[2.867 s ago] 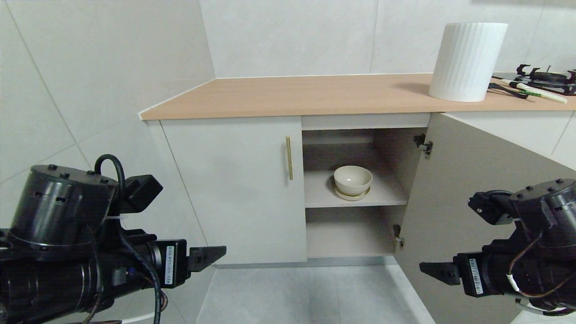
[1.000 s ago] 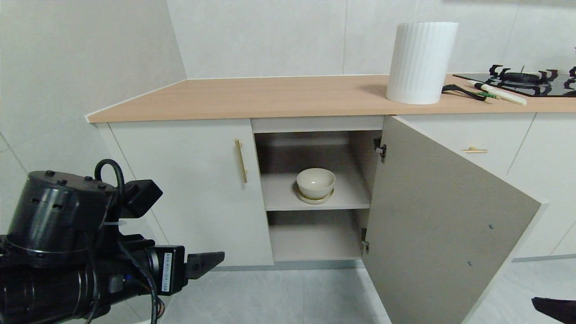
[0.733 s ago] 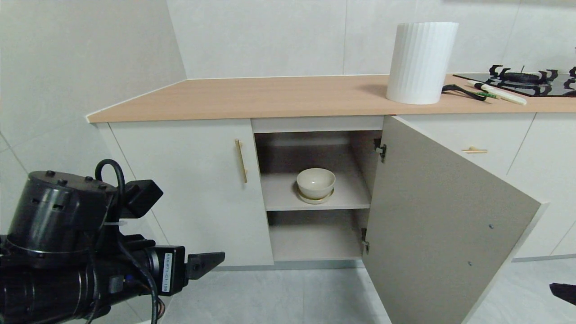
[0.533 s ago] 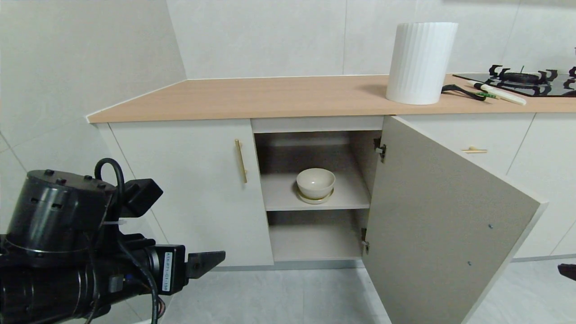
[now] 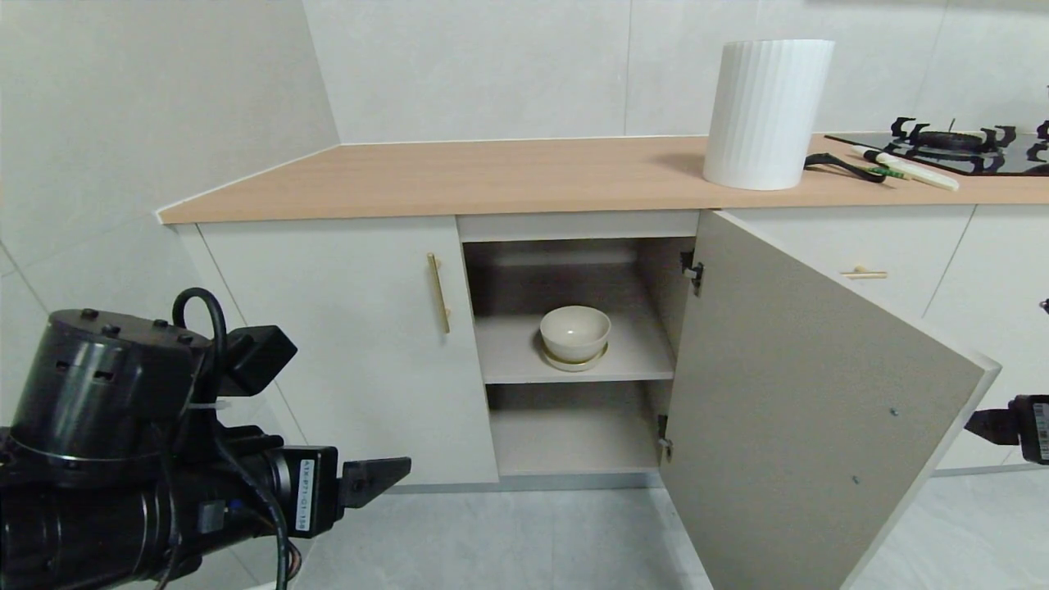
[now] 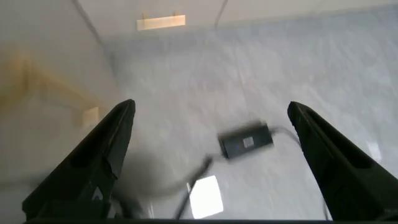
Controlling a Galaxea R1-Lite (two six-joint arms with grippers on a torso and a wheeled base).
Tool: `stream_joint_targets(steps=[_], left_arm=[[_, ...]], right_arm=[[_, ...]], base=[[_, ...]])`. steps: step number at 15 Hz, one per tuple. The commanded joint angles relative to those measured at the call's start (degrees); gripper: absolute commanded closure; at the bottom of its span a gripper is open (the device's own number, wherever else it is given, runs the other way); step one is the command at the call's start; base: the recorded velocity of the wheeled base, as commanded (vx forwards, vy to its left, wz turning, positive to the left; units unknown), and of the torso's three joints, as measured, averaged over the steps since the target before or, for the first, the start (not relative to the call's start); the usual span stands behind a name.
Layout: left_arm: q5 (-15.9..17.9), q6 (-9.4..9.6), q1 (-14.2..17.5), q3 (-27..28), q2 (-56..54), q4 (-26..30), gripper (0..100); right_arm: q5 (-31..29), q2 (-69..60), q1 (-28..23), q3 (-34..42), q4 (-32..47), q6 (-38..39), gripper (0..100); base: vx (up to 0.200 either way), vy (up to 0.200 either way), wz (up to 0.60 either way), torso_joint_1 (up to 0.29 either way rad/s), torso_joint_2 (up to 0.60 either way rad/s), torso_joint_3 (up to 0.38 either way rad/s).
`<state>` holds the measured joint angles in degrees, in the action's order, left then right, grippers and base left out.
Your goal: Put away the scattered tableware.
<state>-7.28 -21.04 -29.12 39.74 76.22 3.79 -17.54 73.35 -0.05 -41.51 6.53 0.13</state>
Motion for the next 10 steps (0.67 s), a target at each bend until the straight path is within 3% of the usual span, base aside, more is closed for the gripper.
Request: stream_joint_targets(steps=[1, 5, 10], left_arm=[[-0.02, -0.05, -0.06, -0.01, -0.01, -0.01, 0], [-0.02, 0.04, -0.06, 0.07, -0.28, -0.01, 0], [0.25, 0.21, -0.06, -0.01, -1.42, -0.01, 0]], right_arm=[[0.05, 3.11, 0.4, 2.57, -2.75, -0.05, 0], [0.4, 3.55, 2.69, 2.75, -3.28, 0.48, 0], [0.4, 3.91, 9.28, 3.1, -5.04, 5.05, 0]], base=[[0.0, 0.0, 0.0, 0.0, 0.0, 0.0], [0.0, 0.0, 0.0, 0.0, 0.0, 0.0], [0.0, 0.0, 0.0, 0.0, 0.0, 0.0]])
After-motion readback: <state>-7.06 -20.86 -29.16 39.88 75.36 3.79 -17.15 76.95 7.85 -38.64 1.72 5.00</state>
